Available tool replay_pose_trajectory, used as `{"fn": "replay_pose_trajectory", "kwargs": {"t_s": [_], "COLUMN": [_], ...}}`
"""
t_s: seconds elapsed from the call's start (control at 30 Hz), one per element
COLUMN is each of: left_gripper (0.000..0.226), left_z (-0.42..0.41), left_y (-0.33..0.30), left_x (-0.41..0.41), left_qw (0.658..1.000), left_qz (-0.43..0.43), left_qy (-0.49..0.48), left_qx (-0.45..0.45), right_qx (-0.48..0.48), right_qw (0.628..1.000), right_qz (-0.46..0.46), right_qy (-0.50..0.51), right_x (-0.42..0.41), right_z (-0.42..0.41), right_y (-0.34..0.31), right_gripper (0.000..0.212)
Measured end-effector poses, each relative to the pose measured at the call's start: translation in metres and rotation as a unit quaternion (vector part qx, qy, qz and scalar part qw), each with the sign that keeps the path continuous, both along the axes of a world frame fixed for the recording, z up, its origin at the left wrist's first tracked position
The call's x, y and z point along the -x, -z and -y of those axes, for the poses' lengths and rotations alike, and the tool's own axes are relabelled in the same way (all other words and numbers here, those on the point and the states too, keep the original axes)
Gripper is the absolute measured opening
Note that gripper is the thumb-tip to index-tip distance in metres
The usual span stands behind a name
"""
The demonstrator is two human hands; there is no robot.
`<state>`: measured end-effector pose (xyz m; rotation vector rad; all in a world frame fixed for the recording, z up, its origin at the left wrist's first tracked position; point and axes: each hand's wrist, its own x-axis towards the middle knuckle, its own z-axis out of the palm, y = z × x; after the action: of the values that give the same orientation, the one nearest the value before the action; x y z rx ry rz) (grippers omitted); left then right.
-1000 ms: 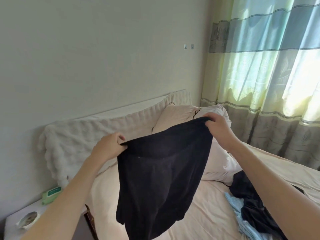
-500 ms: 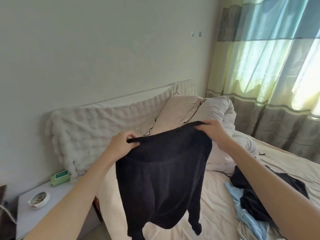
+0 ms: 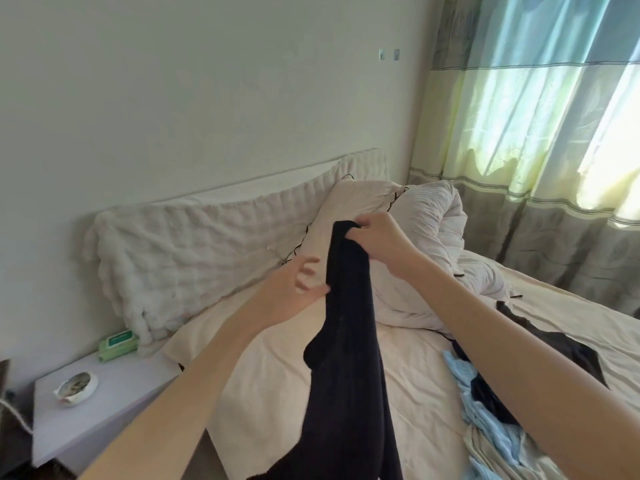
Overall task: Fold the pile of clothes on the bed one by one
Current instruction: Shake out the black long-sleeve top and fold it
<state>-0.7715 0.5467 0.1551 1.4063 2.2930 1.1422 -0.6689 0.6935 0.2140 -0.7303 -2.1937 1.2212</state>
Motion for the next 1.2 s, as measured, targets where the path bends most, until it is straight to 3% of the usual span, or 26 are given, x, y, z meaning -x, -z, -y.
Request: {"fn": "replay_pose_trajectory", "kwargs": {"t_s": [0.1, 0.27, 0.33, 0.43, 0.53, 0.63, 0.73, 0.8, 0.97, 1.03, 1.13, 1.2], "left_gripper": [0.024, 0.016, 0.014, 0.028, 0.042, 0.035, 0.016, 0.017, 0.007, 0.011, 0.007, 0.009], "left_z": [-0.019, -0.012, -0.005, -0.009, -0.02, -0.02, -0.002, 0.014, 0.025, 0.029, 0.031, 0.023], "left_y": [0.003, 0.064, 0.08, 0.088, 0.094, 0.097, 0.077, 0.055, 0.0, -0.012, -0.008, -0.001], "left_x": [-0.023, -0.032, -0.037, -0.048, -0.06, -0.057, -0.027, -0.002, 0.02, 0.011, -0.009, -0.018], "left_qw": [0.995, 0.988, 0.989, 0.988, 0.995, 0.995, 0.999, 0.998, 0.999, 0.999, 0.976, 0.969], "left_qz": [0.047, 0.075, 0.086, 0.097, 0.101, 0.082, 0.025, 0.001, -0.012, 0.016, 0.026, 0.034], "left_qy": [-0.046, -0.121, -0.121, -0.085, -0.006, 0.016, -0.035, -0.061, -0.031, 0.04, 0.16, 0.174], "left_qx": [-0.072, 0.06, 0.008, -0.088, 0.008, 0.062, 0.028, 0.016, -0.028, -0.009, 0.146, 0.172], "right_qx": [0.024, 0.073, 0.092, 0.153, 0.203, 0.178, 0.094, 0.055, 0.022, 0.096, 0.28, 0.325], "right_qw": [1.0, 0.994, 0.99, 0.981, 0.972, 0.977, 0.982, 0.973, 0.947, 0.951, 0.948, 0.943], "right_qz": [-0.02, -0.078, -0.097, -0.111, -0.112, -0.099, -0.032, 0.041, 0.243, 0.214, 0.066, -0.013], "right_qy": [-0.001, 0.027, 0.035, 0.039, 0.033, 0.056, 0.161, 0.22, 0.21, 0.199, 0.136, 0.076], "right_x": [0.007, -0.005, -0.013, -0.02, -0.02, -0.026, -0.043, -0.057, -0.075, -0.072, -0.061, -0.05], "right_z": [0.013, 0.0, -0.008, -0.018, -0.019, -0.03, -0.062, -0.083, -0.093, -0.095, -0.085, -0.072], "right_y": [-0.011, -0.025, -0.025, -0.02, -0.012, -0.005, 0.008, 0.022, 0.041, 0.041, 0.032, 0.023], "right_gripper": [0.009, 0.021, 0.027, 0.03, 0.029, 0.028, 0.018, 0.024, 0.016, 0.014, 0.012, 0.011]}}
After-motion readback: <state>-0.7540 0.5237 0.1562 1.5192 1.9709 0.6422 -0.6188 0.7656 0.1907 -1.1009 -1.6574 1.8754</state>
